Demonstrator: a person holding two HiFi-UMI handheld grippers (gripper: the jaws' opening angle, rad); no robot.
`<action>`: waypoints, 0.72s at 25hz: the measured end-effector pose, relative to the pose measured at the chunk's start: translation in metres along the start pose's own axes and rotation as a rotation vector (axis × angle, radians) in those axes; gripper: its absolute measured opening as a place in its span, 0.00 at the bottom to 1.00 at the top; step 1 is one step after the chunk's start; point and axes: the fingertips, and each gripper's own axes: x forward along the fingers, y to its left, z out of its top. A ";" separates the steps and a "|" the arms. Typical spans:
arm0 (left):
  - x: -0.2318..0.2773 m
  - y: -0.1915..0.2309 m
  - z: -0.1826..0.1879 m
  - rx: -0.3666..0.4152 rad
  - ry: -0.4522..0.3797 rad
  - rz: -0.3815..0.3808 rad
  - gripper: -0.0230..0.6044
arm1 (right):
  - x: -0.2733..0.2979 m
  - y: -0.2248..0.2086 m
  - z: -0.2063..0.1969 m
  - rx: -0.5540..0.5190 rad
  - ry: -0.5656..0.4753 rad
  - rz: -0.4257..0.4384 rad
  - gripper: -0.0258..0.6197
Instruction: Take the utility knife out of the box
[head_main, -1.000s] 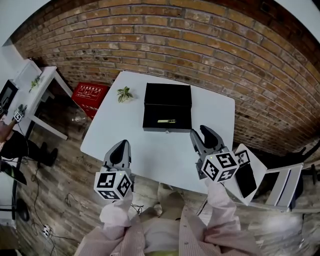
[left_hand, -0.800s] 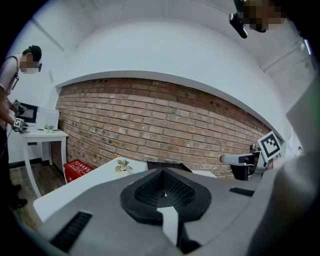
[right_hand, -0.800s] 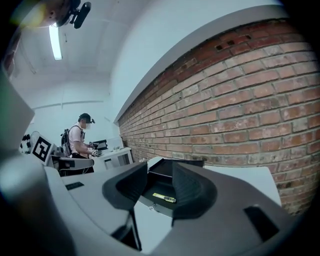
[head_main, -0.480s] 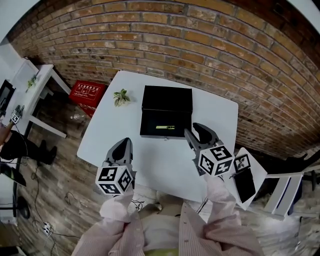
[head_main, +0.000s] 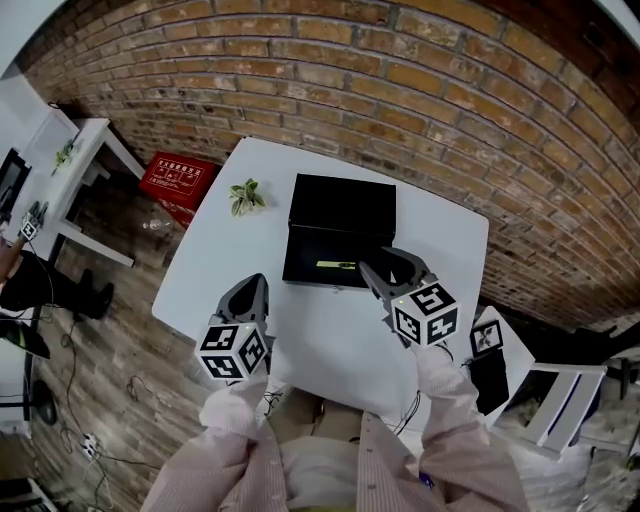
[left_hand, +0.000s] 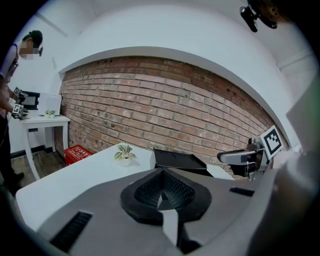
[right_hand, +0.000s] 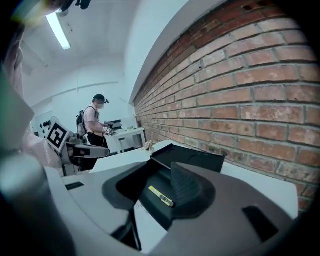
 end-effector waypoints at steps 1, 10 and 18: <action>0.002 0.003 -0.001 -0.005 0.007 0.002 0.02 | 0.006 0.002 -0.003 -0.015 0.024 0.020 0.28; 0.030 0.022 -0.013 -0.036 0.066 -0.011 0.02 | 0.059 0.014 -0.029 -0.165 0.251 0.168 0.27; 0.045 0.032 -0.027 -0.063 0.113 -0.037 0.02 | 0.087 0.023 -0.065 -0.241 0.481 0.277 0.27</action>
